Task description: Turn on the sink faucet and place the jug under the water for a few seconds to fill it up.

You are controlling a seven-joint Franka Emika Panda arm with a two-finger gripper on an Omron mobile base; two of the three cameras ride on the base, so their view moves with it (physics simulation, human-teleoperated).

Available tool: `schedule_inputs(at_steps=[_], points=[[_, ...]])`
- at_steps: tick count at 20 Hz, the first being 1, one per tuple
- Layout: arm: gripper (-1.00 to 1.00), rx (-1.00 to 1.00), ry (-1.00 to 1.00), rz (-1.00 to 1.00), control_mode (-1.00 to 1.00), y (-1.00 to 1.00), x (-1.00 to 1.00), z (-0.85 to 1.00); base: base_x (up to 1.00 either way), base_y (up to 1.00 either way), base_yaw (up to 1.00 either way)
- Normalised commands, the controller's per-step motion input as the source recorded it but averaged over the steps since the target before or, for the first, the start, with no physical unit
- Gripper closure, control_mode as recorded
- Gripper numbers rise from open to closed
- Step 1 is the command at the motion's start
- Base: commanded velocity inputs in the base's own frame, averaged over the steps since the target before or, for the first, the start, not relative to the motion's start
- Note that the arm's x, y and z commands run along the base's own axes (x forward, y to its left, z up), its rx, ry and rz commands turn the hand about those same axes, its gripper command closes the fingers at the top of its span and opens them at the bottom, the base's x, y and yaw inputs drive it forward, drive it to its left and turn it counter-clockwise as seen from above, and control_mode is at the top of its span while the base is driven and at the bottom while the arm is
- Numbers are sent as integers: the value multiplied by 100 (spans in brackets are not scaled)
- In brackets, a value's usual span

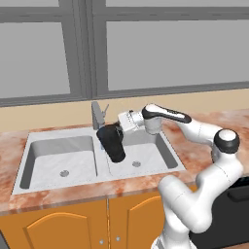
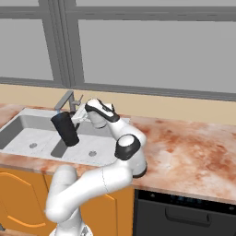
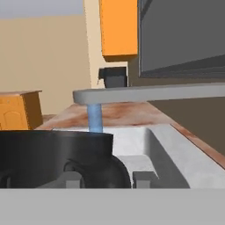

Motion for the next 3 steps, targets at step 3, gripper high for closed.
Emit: schedule_inputs(at_steps=[3], points=[[100,0,4,0,-100,2,0,0,0,0,0]])
